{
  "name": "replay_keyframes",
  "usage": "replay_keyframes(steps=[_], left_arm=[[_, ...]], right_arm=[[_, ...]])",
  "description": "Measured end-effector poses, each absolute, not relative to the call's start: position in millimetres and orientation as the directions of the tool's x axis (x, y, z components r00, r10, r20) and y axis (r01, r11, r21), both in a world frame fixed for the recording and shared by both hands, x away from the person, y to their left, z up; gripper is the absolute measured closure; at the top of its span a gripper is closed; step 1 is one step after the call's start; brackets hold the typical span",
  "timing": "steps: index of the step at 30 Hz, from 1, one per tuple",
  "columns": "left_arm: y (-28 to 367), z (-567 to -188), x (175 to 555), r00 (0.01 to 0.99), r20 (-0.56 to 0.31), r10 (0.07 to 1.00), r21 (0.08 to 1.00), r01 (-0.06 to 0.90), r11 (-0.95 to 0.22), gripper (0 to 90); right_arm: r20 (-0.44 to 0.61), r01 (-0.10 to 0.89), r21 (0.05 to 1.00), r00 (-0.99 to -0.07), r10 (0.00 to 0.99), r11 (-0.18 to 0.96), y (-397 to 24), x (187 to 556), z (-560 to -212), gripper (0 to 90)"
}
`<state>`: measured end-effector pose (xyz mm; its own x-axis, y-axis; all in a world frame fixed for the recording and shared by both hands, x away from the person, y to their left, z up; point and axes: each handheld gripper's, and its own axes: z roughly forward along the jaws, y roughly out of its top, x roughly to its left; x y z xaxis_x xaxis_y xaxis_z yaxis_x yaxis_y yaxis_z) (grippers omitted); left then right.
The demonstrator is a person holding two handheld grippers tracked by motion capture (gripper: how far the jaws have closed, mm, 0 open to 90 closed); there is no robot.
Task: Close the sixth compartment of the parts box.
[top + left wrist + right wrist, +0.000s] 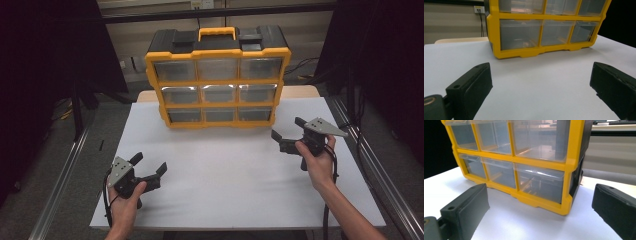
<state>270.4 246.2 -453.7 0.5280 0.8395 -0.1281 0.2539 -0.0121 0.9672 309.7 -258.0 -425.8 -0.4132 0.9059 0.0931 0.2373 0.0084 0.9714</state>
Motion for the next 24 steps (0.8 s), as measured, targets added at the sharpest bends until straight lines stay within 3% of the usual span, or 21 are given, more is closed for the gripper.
replay_keyframes(steps=[24], left_arm=[[250, -450, 260, 0.524, -0.110, 0.844, 0.970, 0.242, -0.024, 4.0]], right_arm=[[0.073, 0.228, 0.974, -0.361, 0.929, 0.012, -290, 251, -433, 0.9]])
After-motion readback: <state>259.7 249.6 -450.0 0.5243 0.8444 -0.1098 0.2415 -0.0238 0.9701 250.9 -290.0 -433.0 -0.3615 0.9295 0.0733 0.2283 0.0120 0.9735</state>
